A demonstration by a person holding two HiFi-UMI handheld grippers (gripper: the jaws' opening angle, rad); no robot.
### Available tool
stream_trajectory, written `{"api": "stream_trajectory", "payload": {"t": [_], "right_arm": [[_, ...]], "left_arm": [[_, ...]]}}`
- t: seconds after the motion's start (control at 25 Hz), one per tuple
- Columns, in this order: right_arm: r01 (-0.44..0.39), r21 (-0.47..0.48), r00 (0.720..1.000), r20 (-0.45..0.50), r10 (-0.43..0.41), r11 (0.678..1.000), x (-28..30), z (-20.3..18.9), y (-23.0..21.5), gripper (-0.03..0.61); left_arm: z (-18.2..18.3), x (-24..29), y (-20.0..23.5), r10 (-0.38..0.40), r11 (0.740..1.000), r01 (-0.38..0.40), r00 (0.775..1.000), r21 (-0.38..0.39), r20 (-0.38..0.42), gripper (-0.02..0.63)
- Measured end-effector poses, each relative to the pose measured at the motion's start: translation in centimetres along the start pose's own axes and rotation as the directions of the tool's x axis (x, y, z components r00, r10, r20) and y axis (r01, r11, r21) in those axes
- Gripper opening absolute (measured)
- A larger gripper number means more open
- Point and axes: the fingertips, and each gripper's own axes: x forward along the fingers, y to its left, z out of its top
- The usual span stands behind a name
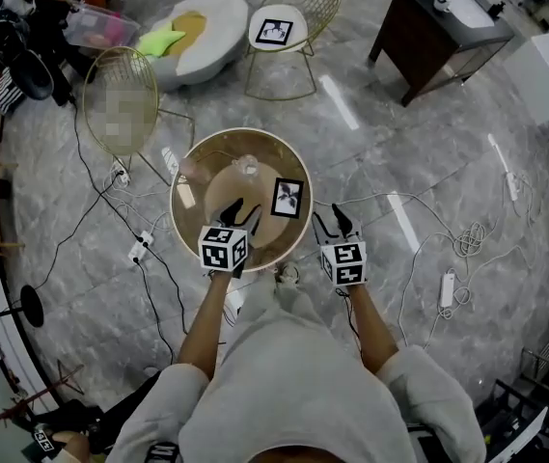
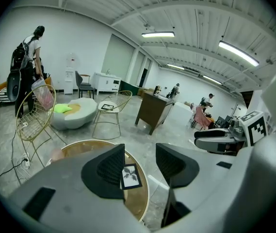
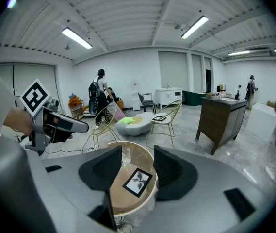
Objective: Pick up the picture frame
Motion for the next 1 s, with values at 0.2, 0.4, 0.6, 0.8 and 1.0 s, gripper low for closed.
{"api": "stream_trajectory", "payload": {"t": [0.2,0.4,0.6,0.8,1.0], "right_arm": [[0.012,0.017,1.0,-0.024,-0.011,1.0,1.2,-0.8,0.2,0.192],[0.027,0.031,0.998,-0.054,-0.025,0.999,3.0,-1.8,0.2,0.192],[0.034,0.057,0.996,-0.09,-0.029,0.998,5.0,-2.6,0.1,0.192],[0.037,0.079,0.992,-0.125,-0.027,0.996,7.1,-4.3,0.2,0.192],[0.031,0.092,0.987,-0.162,-0.016,0.995,9.3,-6.2,-0.1,0.192]], "left_arm": [[-1.3,1.4,1.1,-0.022,1.0,0.021,0.999,-0.01,-0.04,0.196],[-2.4,3.3,2.1,-0.047,0.999,0.046,0.996,-0.022,-0.072,0.195],[-3.1,5.5,2.8,-0.075,0.997,0.074,0.991,-0.018,-0.114,0.195],[-4.7,7.7,3.6,-0.086,0.996,0.083,0.985,-0.032,-0.149,0.195],[-6.7,9.9,4.4,-0.093,0.995,0.085,0.977,-0.053,-0.192,0.195]]}}
